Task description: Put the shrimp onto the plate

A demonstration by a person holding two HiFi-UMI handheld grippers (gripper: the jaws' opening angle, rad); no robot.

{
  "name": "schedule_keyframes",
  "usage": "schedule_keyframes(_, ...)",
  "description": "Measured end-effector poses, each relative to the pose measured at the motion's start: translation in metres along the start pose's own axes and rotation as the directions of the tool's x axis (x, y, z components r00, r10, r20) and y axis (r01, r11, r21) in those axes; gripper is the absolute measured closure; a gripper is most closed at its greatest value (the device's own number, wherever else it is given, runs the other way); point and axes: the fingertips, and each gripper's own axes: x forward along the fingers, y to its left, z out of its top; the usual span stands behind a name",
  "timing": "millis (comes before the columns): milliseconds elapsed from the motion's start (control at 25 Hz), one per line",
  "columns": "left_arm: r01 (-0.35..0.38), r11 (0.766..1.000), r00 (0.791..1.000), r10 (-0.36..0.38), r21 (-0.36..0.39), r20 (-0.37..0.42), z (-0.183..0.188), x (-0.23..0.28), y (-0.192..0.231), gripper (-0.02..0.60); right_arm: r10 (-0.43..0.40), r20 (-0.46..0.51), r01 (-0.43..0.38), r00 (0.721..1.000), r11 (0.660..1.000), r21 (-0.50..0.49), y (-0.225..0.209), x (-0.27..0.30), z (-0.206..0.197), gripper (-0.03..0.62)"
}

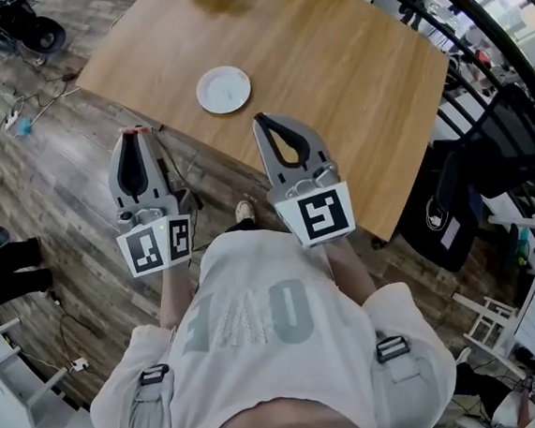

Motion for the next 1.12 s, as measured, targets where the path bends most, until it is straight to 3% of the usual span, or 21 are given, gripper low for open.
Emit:
schedule_keyframes(520, 0.050, 0.998, 0.998, -0.050, -0.029, -0.026, -0.027, 0.049, 0.069, 0.523, -0.037, -0.024, 0.036, 0.999, 0.999, -0.040, 0.016, 0.077, -0.006, 0.573)
schedule_keyframes(880, 0.045, 0.999, 0.998, -0.046, -0.024, -0.047, -0.043, 0.075, 0.055, 0.523, -0.018, -0.035, 0.017, 0.999, 1.000, -0.026, -0.015, 0.097, -0.014, 0.573)
schedule_keyframes(1120, 0.093, 0.996, 0.994, -0.093, -0.017, -0.065, -0.055, 0.111, 0.036, 0.523, -0.082, -0.046, 0.083, 0.996, 0.996, 0.011, -0.055, 0.109, -0.022, 0.573)
